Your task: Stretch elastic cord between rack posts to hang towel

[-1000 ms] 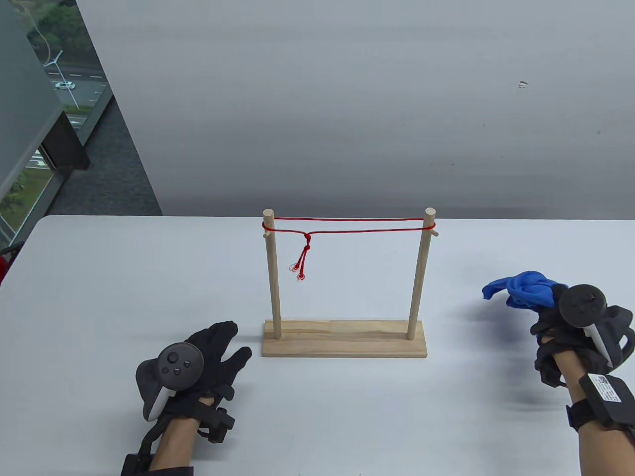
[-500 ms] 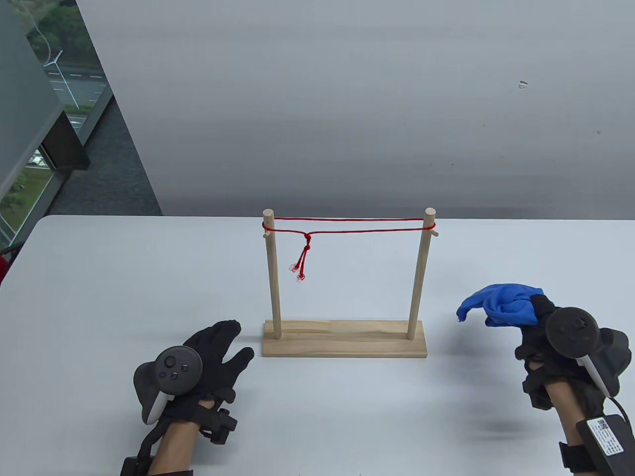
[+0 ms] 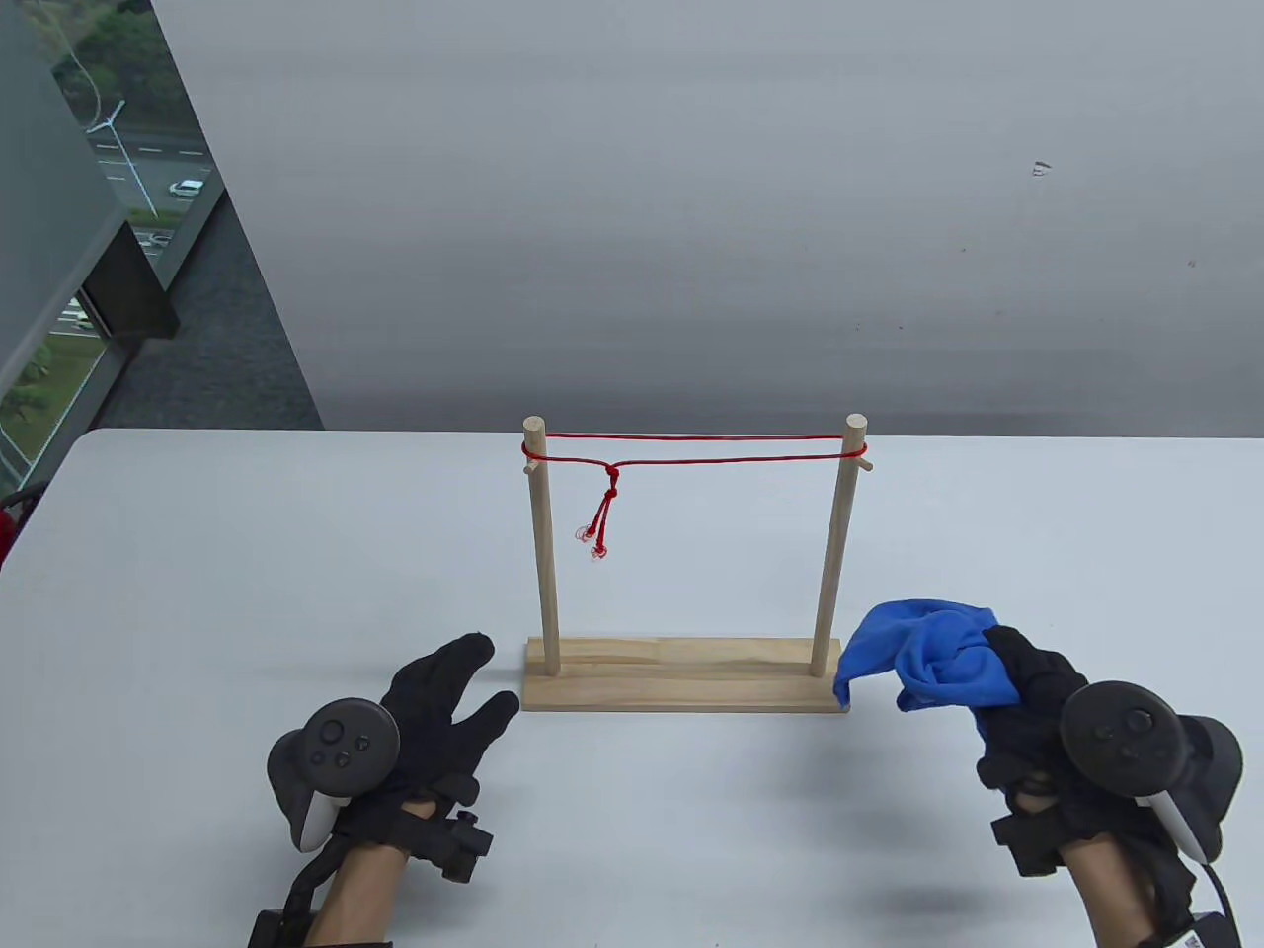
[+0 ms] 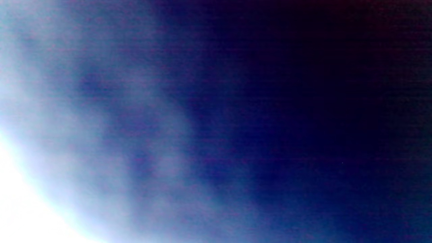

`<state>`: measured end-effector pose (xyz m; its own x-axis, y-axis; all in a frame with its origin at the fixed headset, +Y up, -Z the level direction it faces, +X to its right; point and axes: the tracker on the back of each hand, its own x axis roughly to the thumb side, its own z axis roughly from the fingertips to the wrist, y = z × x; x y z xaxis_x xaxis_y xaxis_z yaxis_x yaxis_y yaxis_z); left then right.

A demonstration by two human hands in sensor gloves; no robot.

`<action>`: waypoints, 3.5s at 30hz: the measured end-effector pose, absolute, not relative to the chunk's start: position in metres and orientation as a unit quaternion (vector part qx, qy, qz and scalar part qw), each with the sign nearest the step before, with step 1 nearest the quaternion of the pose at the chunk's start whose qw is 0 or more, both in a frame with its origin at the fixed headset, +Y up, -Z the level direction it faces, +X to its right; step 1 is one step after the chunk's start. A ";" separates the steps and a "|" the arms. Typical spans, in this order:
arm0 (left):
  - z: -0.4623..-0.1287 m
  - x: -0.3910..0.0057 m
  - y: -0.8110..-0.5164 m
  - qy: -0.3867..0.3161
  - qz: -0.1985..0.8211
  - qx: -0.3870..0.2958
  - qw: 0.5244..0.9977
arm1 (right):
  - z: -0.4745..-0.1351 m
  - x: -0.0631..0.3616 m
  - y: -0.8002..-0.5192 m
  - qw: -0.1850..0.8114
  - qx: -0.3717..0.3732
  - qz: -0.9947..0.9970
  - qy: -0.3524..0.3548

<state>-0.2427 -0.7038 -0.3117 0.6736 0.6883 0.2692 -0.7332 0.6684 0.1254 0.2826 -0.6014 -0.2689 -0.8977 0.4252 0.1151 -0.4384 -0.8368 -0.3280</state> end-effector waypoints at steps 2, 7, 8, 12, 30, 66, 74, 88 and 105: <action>-0.311 -0.241 -0.704 -0.108 0.398 0.111 0.904 | -0.268 0.271 -0.601 0.236 0.039 0.955 -0.173; -0.312 -0.238 -0.706 -0.128 0.431 0.095 0.888 | -0.268 0.242 -0.606 0.280 0.074 0.940 -0.178; -0.311 -0.237 -0.706 -0.131 0.431 0.094 0.888 | -0.269 0.235 -0.607 0.291 0.082 0.937 -0.176; -0.312 -0.232 -0.708 -0.147 0.439 0.082 0.883 | -0.274 0.212 -0.613 0.324 0.108 0.925 -0.168; -0.310 -0.210 -0.702 -0.209 0.436 0.071 0.872 | -0.314 0.145 -0.659 0.502 0.198 0.840 -0.053; -0.340 -0.200 -0.622 -0.170 0.463 0.114 0.862 | -0.304 0.144 -0.715 0.495 0.241 0.832 0.065; -0.342 -0.185 -0.616 -0.189 0.439 0.095 0.873 | -0.306 0.132 -0.690 0.460 0.260 0.849 0.010; -0.344 -0.134 -0.610 -0.251 0.354 0.036 0.900 | -0.303 0.106 -0.598 0.305 0.311 0.886 -0.160; -0.346 -0.115 -0.597 -0.285 0.290 -0.011 0.913 | -0.309 0.100 -0.582 0.233 0.333 0.893 -0.195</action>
<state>-0.1154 -0.5970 -0.3457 0.6687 0.5364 0.5148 -0.5237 0.8314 -0.1860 0.1002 -0.5819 -0.3094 -0.6697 0.2858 0.6855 -0.5454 -0.8157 -0.1927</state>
